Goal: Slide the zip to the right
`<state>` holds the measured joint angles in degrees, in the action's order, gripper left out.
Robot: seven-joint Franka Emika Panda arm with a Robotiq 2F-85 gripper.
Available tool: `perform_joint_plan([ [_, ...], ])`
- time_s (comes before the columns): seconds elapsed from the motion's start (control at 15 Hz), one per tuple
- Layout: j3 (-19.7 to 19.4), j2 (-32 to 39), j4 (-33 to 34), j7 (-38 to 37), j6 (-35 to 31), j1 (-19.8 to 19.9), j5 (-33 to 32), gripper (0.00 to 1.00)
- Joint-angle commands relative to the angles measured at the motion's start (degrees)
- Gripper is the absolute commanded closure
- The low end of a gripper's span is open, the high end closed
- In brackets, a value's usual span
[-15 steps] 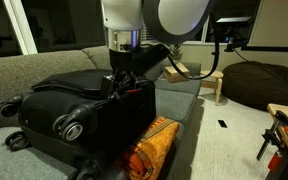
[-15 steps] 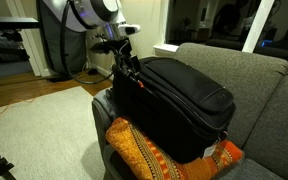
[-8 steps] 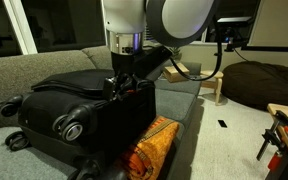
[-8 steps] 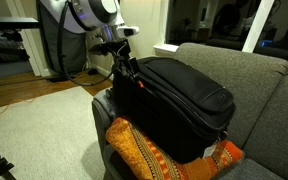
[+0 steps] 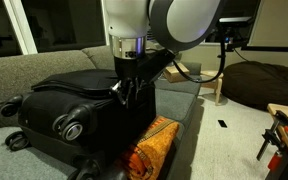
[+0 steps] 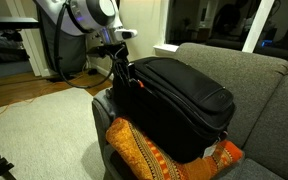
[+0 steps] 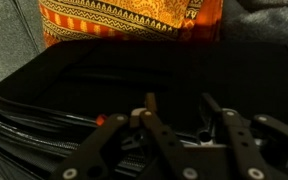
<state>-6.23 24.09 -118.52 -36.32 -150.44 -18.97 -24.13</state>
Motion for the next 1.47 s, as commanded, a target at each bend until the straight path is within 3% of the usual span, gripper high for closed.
perform_joint_plan([
  [0.0, 0.9, -4.8, -3.7, 1.9, -0.4, 0.1, 0.0, 0.29],
  [0.13, 2.0, -5.9, -3.8, 3.2, -0.3, 0.6, 0.8, 0.23],
  [0.33, 3.0, -7.0, -4.1, 4.8, -0.9, 0.9, 1.1, 0.05],
  [0.47, 3.6, -6.9, -4.3, 5.7, -2.0, 1.6, 1.9, 0.00],
  [1.4, 4.7, -6.6, -8.4, 11.9, -11.7, 4.0, 8.9, 0.00],
])
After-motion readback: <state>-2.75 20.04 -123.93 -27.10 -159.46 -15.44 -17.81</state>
